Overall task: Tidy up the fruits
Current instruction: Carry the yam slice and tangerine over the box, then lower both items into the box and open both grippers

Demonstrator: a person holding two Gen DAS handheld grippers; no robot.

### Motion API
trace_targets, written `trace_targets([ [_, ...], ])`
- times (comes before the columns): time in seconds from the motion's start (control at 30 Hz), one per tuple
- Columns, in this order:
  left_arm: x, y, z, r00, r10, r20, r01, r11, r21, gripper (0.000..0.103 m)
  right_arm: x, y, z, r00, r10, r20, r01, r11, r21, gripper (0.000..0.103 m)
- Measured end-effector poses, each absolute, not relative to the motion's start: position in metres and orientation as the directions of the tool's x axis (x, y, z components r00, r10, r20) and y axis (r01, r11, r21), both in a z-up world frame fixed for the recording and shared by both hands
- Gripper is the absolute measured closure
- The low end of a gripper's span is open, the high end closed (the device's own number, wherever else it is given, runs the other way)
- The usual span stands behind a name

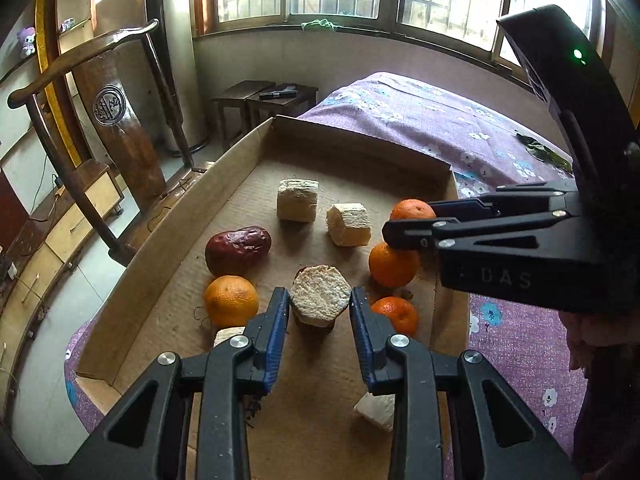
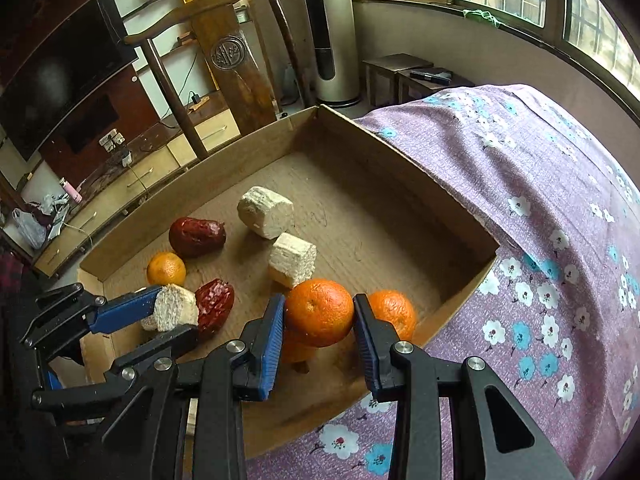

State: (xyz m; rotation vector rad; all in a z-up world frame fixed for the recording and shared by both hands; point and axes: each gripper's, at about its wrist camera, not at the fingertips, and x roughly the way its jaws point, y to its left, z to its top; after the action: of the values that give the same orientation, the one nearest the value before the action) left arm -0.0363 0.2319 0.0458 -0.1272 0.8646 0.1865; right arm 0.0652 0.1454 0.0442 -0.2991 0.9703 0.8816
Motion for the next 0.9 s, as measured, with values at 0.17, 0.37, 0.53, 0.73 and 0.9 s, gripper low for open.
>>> trace_targets([
  [0.17,-0.029,0.232,0.043,0.63,0.118,-0.768,-0.218,0.975,-0.029,0.073,0.077,0.154,0.046,0.297,0.486,-0.822,-0.761,0.64,0.103,0.066],
  [0.37,-0.026,0.231,0.042,0.631,0.129,-0.765,-0.22,0.975,-0.017,0.073,0.069,0.162,0.041,0.275,0.494,-0.825,-0.788,0.607,0.101,0.066],
  [0.53,-0.028,0.228,0.042,0.633,0.151,-0.759,-0.226,0.974,0.006,0.072,0.065,0.16,0.04,0.277,0.498,-0.822,-0.788,0.607,0.101,0.066],
  [0.73,-0.031,0.229,0.043,0.636,0.176,-0.752,-0.247,0.969,0.017,0.072,0.057,0.15,0.046,0.286,0.519,-0.806,-0.774,0.621,0.126,0.053],
  [0.9,-0.036,0.228,0.043,0.638,0.198,-0.744,-0.265,0.964,0.03,0.063,0.045,0.136,0.052,0.315,0.524,-0.791,-0.759,0.639,0.121,0.05],
])
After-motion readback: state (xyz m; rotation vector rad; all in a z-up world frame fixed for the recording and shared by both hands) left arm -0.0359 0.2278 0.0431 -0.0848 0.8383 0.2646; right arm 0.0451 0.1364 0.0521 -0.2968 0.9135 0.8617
